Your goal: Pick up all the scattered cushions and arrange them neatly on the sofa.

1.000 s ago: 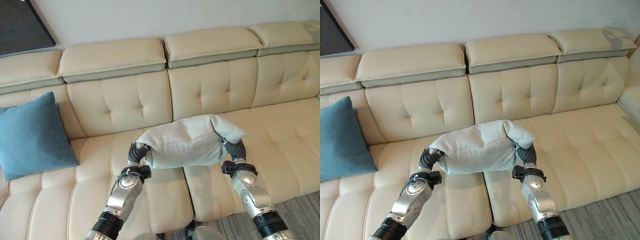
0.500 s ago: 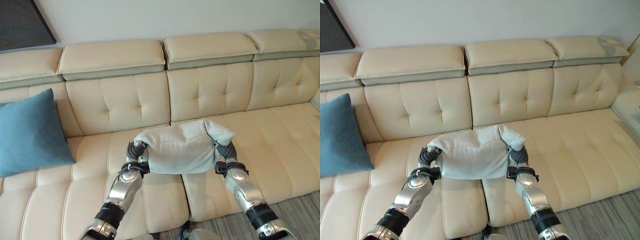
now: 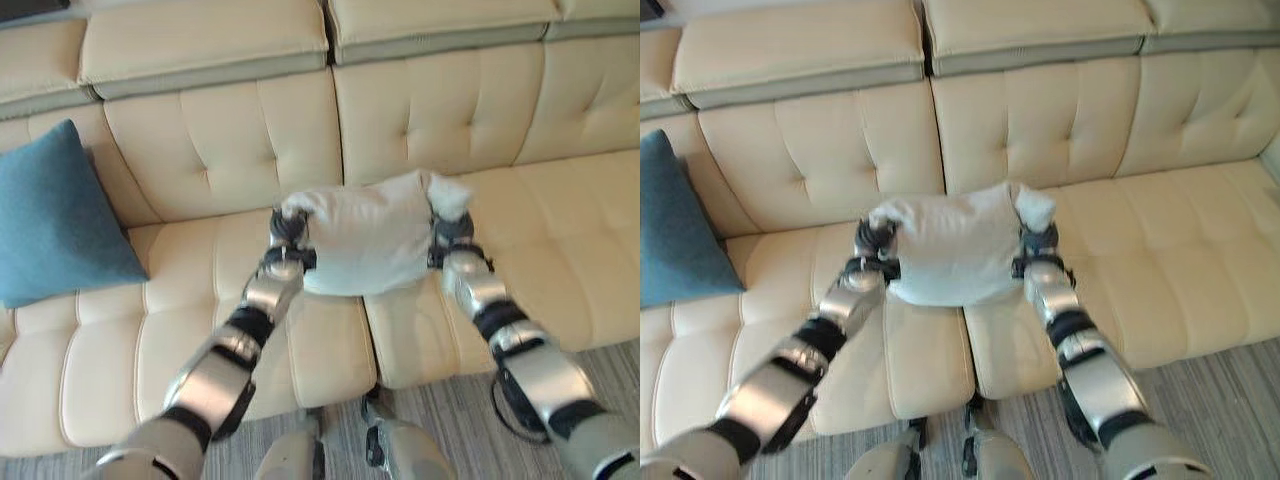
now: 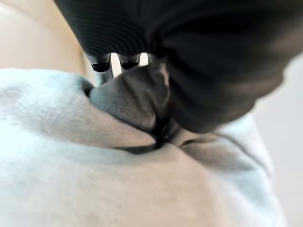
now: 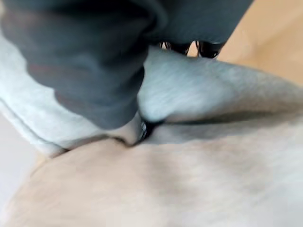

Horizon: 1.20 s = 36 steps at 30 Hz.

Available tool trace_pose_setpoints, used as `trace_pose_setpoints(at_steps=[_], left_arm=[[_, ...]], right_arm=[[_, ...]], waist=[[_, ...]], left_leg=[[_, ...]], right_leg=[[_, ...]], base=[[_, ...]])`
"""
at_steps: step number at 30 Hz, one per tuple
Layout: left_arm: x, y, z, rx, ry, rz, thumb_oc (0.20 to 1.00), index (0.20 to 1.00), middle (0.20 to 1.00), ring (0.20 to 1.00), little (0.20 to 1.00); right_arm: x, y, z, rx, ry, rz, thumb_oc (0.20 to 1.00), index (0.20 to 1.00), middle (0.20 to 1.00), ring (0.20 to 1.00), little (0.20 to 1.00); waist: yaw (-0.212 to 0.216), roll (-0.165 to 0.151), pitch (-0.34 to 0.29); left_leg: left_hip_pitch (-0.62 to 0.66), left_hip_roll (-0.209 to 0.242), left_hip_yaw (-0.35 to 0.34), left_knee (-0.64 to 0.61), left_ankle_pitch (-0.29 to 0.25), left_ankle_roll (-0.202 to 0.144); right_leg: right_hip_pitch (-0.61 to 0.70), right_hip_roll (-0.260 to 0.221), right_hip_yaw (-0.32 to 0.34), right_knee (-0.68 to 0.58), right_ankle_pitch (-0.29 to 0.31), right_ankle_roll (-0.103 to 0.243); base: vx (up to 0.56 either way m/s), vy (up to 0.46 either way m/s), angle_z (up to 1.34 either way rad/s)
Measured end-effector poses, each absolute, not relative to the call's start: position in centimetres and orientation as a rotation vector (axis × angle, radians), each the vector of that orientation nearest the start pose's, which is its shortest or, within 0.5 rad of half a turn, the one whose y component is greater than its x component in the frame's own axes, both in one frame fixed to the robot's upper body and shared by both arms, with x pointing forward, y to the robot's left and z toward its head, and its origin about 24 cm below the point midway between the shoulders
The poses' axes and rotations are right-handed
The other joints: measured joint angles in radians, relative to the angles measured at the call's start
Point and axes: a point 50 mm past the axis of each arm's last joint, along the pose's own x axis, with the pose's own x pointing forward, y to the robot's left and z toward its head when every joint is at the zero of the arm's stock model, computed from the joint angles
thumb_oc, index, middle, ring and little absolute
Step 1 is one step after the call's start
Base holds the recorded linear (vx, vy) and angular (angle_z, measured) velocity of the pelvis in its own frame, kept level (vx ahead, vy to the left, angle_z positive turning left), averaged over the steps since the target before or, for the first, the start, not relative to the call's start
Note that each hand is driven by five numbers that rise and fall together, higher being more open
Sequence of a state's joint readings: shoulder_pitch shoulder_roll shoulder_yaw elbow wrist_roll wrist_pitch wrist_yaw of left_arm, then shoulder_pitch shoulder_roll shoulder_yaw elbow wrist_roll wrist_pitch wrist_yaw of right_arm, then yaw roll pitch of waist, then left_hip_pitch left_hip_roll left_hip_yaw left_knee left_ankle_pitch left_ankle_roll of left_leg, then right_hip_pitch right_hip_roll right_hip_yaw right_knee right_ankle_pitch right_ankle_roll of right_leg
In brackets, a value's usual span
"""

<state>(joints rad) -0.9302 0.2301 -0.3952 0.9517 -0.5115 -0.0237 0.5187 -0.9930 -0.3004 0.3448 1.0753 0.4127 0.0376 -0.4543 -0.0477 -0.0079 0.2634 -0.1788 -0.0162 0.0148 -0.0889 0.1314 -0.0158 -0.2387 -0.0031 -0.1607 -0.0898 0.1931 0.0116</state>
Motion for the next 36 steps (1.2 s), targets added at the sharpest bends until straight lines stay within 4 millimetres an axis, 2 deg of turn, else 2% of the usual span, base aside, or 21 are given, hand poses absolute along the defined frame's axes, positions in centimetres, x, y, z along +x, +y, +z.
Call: trace_pose_setpoints(at_steps=[1, 2, 4, 5, 6, 10, 13, 14, 16, 19, 20, 21, 22, 23, 24, 25, 26, 27, 29, 33, 36], left_arm=[[40.0, 13.5, 11.3, 0.066, 0.091, 0.277, 0.46, 0.46, 0.46, 0.46, 0.46], [40.5, 13.9, 11.9, 0.043, 0.108, 0.289, 0.598, 0.598, 0.598, 0.598, 0.598], [40.9, 14.5, 12.8, 0.02, 0.113, 0.293, 0.74, 0.74, 0.74, 0.74, 0.74], [41.2, 14.7, 13.4, 0.015, 0.11, 0.299, 1.0, 1.0, 1.0, 1.0, 1.0], [41.4, 15.0, 13.7, -0.015, 0.113, 0.303, 1.0, 1.0, 1.0, 1.0, 1.0], [41.6, 19.1, 14.9, -0.179, 0.131, 0.402, 1.0, 1.0, 1.0, 1.0, 1.0], [40.8, 22.2, 13.9, -0.27, 0.164, 0.488, 1.0, 1.0, 1.0, 1.0, 1.0], [40.7, 22.6, 13.6, -0.278, 0.172, 0.5, 1.0, 1.0, 1.0, 1.0, 1.0], [40.0, 24.0, 12.7, -0.284, 0.169, 0.51, 1.0, 1.0, 1.0, 1.0, 1.0], [37.0, 28.8, 9.8, -0.121, 0.194, 0.581, 1.0, 1.0, 1.0, 1.0, 1.0], [34.8, 31.2, 7.9, -0.063, 0.233, 0.637, 1.0, 1.0, 1.0, 1.0, 1.0], [32.6, 32.2, 6.1, -0.031, 0.231, 0.63, 1.0, 1.0, 1.0, 1.0, 1.0], [30.7, 32.6, 4.2, -0.015, 0.259, 0.637, 1.0, 1.0, 1.0, 1.0, 1.0], [26.7, 32.6, 0.0, -0.012, 0.375, 0.663, 1.0, 1.0, 1.0, 1.0, 1.0], [23.2, 31.3, -2.9, -0.016, 0.446, 0.641, 1.0, 1.0, 1.0, 1.0, 1.0], [21.9, 30.3, -3.6, -0.024, 0.454, 0.616, 1.0, 1.0, 1.0, 1.0, 1.0], [19.5, 29.1, -5.8, -0.014, 0.547, 0.572, 1.0, 1.0, 1.0, 1.0, 1.0], [18.7, 28.8, -7.1, -0.005, 0.621, 0.567, 1.0, 1.0, 1.0, 1.0, 1.0], [18.0, 28.4, -7.7, 0.007, 0.647, 0.547, 1.0, 1.0, 1.0, 1.0, 1.0], [17.1, 26.9, -8.9, 0.0, 0.696, 0.501, 1.0, 1.0, 1.0, 1.0, 1.0], [16.8, 25.7, -9.5, 0.015, 0.723, 0.441, 1.0, 1.0, 1.0, 1.0, 1.0]], right_arm=[[40.7, -17.4, 12.0, -0.226, 0.145, -0.344, 1.0, 1.0, 1.0, 1.0, 1.0], [41.0, -17.7, 12.6, -0.241, 0.164, -0.356, 1.0, 1.0, 1.0, 1.0, 1.0], [41.4, -18.1, 13.5, -0.249, 0.165, -0.365, 1.0, 1.0, 1.0, 1.0, 1.0], [41.5, -18.4, 14.1, -0.26, 0.158, -0.374, 1.0, 1.0, 1.0, 1.0, 1.0], [41.6, -18.6, 14.4, -0.274, 0.157, -0.377, 1.0, 1.0, 1.0, 1.0, 1.0], [41.8, -20.4, 16.1, -0.296, 0.14, -0.415, 1.0, 1.0, 1.0, 1.0, 1.0], [41.6, -21.4, 16.1, -0.29, 0.14, -0.444, 1.0, 1.0, 1.0, 1.0, 1.0], [41.6, -21.5, 16.1, -0.291, 0.142, -0.448, 1.0, 1.0, 1.0, 1.0, 1.0], [41.1, -22.5, 15.8, -0.141, 0.103, -0.472, 1.0, 1.0, 1.0, 1.0, 1.0], [38.7, -26.4, 12.3, -0.013, 0.127, -0.574, 1.0, 1.0, 1.0, 1.0, 1.0], [36.8, -28.7, 9.8, 0.016, 0.176, -0.632, 1.0, 1.0, 1.0, 1.0, 1.0], [35.1, -29.5, 8.1, 0.038, 0.165, -0.636, 1.0, 1.0, 1.0, 1.0, 1.0], [33.1, -30.1, 5.8, 0.033, 0.204, -0.646, 1.0, 1.0, 1.0, 1.0, 1.0], [29.3, -30.4, 1.7, 0.004, 0.303, -0.644, 1.0, 1.0, 1.0, 1.0, 1.0], [26.0, -30.0, -1.3, 0.057, 0.37, -0.642, 1.0, 1.0, 1.0, 1.0, 1.0], [24.5, -29.6, -2.3, 0.088, 0.386, -0.643, 1.0, 1.0, 1.0, 1.0, 1.0], [22.5, -29.2, -4.6, 0.083, 0.487, -0.634, 1.0, 1.0, 1.0, 1.0, 1.0], [22.0, -28.8, -5.6, 0.051, 0.55, -0.61, 1.0, 1.0, 1.0, 1.0, 1.0], [22.0, -28.2, -5.9, 0.025, 0.557, -0.571, 1.0, 1.0, 1.0, 1.0, 1.0], [20.7, -27.0, -7.6, 0.011, 0.627, -0.528, 1.0, 1.0, 1.0, 1.0, 1.0], [19.7, -26.1, -8.9, 0.016, 0.688, -0.515, 1.0, 1.0, 1.0, 1.0, 1.0]], waist=[[0.001, 0.0, 0.0], [0.002, 0.001, 0.001], [0.002, 0.002, 0.002], [0.003, 0.002, 0.002], [0.004, 0.002, 0.004], [0.005, 0.005, 0.005], [0.01, 0.005, 0.006], [0.01, 0.005, 0.006], [0.019, 0.006, 0.012], [0.026, 0.006, 0.022], [0.03, 0.006, 0.023], [0.031, 0.005, 0.023], [0.033, 0.005, 0.023], [0.037, 0.004, 0.023], [0.037, 0.001, 0.022], [0.038, 0.001, 0.022], [0.039, -0.004, 0.016], [0.042, -0.01, 0.007], [0.044, -0.021, -0.009], [0.054, -0.036, -0.109], [0.055, -0.04, -0.135]], left_leg=[[-0.003, 0.001, 0.0, 0.0, 0.001, 0.001], [-0.015, 0.002, 0.0, 0.0, 0.001, 0.002], [-0.026, 0.002, 0.0, 0.0, 0.004, 0.005], [-0.03, 0.003, 0.0, 0.0, 0.004, 0.005], [-0.031, 0.003, -0.001, 0.0, 0.004, 0.005], [-0.03, 0.003, -0.002, 0.0, 0.004, 0.005], [-0.028, 0.002, -0.005, 0.0, 0.004, 0.005], [-0.028, 0.002, -0.005, 0.0, 0.004, 0.005], [-0.017, 0.0, -0.008, 0.0, 0.004, 0.004], [0.019, -0.002, -0.013, -0.001, -0.003, 0.002], [0.025, -0.003, -0.015, -0.004, -0.009, 0.001], [0.037, -0.003, -0.015, -0.005, -0.012, 0.005], [0.06, -0.004, -0.016, -0.005, -0.022, 0.001], [0.093, -0.004, -0.015, -0.006, -0.032, 0.013], [0.104, -0.006, -0.015, -0.005, -0.037, 0.017], [0.114, -0.006, -0.015, -0.006, -0.038, 0.018], [0.133, -0.006, -0.012, -0.006, -0.045, 0.021], [0.132, -0.009, -0.009, -0.006, -0.05, 0.023], [0.128, -0.011, -0.006, -0.004, -0.051, 0.025], [0.134, -0.015, -0.005, -0.005, -0.055, 0.031], [0.166, -0.02, -0.004, -0.006, -0.057, 0.035]], right_leg=[[-0.004, 0.001, 0.0, 0.0, 0.0, 0.0], [-0.014, 0.002, -0.002, 0.005, 0.001, -0.002], [-0.026, 0.003, -0.002, 0.005, 0.016, -0.022], [-0.03, 0.003, -0.004, 0.005, 0.017, -0.024], [-0.03, 0.003, -0.005, 0.005, 0.017, -0.024], [-0.028, 0.003, -0.008, 0.006, 0.017, -0.024], [-0.024, 0.002, -0.011, 0.006, 0.017, -0.024], [-0.024, 0.001, -0.011, 0.006, 0.017, -0.024], [-0.011, -0.001, -0.014, 0.006, 0.017, -0.024], [0.029, -0.004, -0.027, 0.005, 0.005, -0.018], [0.035, -0.005, -0.027, 0.005, -0.007, -0.009], [0.048, -0.005, -0.027, 0.005, -0.009, -0.007], [0.071, -0.005, -0.027, 0.005, -0.016, -0.011], [0.103, -0.006, -0.027, 0.004, -0.032, -0.005], [0.115, -0.007, -0.027, 0.005, -0.032, -0.004], [0.126, -0.008, -0.027, 0.005, -0.03, -0.007], [0.144, -0.008, -0.022, 0.004, -0.035, -0.006], [0.142, -0.009, -0.017, 0.0, -0.045, -0.003], [0.136, -0.012, -0.01, 0.0, -0.04, 0.002], [0.139, -0.016, -0.006, 0.0, -0.04, 0.003], [0.173, -0.02, -0.006, -0.001, -0.044, 0.007]], base=[[0.02, -0.005, 0.03], [0.0, 0.0, 0.0], [0.0, 0.0, 0.0], [0.0, 0.0, 0.0], [0.0, 0.0, 0.0], [0.04, 0.01, 0.01], [0.04, 0.044, 0.07], [0.03, 0.04, 0.06], [0.02, 0.041, 0.04], [0.05, 0.053, 0.07], [0.04, 0.093, 0.09], [0.06, 0.079, 0.04], [0.04, 0.11, 0.0], [0.03, 0.13, -0.01], [0.0, 0.12, -0.01], [-0.02, 0.079, -0.03], [-0.04, 0.087, -0.05], [-0.06, 0.114, -0.06], [-0.04, 0.071, -0.06], [-0.07, 0.113, -0.03], [-0.08, 0.102, -0.02]])
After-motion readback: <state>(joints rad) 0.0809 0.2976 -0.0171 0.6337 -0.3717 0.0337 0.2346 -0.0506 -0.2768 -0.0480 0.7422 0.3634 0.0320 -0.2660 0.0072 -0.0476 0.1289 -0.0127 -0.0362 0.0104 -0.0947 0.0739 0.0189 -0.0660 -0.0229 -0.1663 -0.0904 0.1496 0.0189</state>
